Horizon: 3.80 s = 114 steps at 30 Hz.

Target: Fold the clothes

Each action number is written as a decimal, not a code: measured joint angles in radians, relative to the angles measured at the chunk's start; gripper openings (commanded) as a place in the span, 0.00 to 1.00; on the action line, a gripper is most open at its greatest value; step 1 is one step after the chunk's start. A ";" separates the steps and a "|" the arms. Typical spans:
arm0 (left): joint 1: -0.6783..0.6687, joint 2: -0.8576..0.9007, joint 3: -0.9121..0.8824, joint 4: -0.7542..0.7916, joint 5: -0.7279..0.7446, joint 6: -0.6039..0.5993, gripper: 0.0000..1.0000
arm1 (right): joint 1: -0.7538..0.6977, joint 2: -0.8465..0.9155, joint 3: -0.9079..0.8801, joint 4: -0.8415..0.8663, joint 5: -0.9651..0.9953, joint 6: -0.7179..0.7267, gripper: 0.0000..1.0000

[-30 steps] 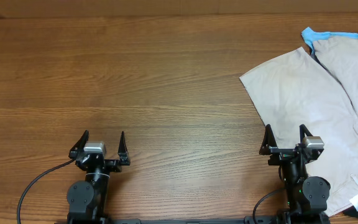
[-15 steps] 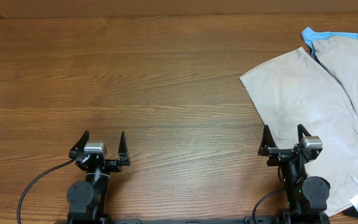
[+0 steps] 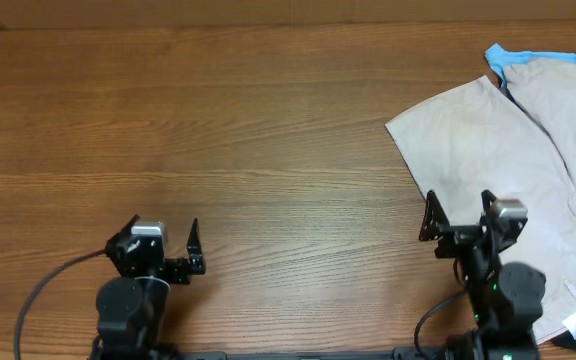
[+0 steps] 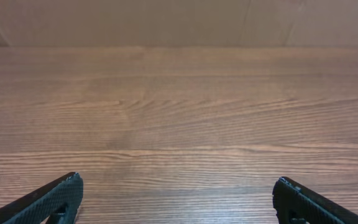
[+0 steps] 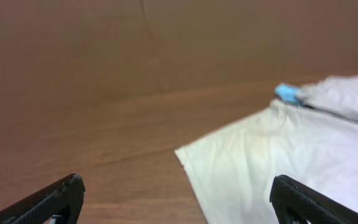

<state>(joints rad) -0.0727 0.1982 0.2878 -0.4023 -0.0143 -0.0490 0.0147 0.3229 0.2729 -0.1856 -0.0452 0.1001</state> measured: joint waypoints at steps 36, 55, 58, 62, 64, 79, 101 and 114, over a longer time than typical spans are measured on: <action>0.000 1.013 0.539 -0.262 0.098 -0.106 1.00 | 0.079 1.472 0.619 -0.016 0.048 -0.168 0.68; 0.000 1.013 0.539 -0.256 0.134 -0.106 1.00 | 0.077 1.487 0.633 -0.017 0.143 -0.178 0.04; 0.000 1.013 0.539 -0.255 0.135 -0.106 1.00 | 0.082 1.463 0.696 -0.155 0.148 -0.178 0.04; 0.000 1.013 0.539 -0.256 0.135 -0.106 1.00 | 0.130 1.362 0.887 -0.394 0.130 -0.178 0.04; 0.000 1.013 0.539 -0.256 0.135 -0.106 1.00 | 0.173 1.324 0.986 -0.472 0.117 -0.179 0.04; 0.000 1.014 0.539 -0.248 0.140 -0.106 1.00 | 0.613 1.417 1.148 0.053 0.049 -0.049 1.00; -0.331 1.167 0.540 -0.082 0.462 -0.428 1.00 | 0.131 1.019 1.155 -0.840 0.205 0.163 1.00; -0.670 1.540 0.553 0.269 0.468 -0.964 0.89 | -0.026 1.019 1.155 -0.912 0.205 0.240 1.00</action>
<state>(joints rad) -0.7425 1.7386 0.8410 -0.1329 0.4534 -1.0130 -0.0116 1.3418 1.4284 -1.0973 0.1596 0.3397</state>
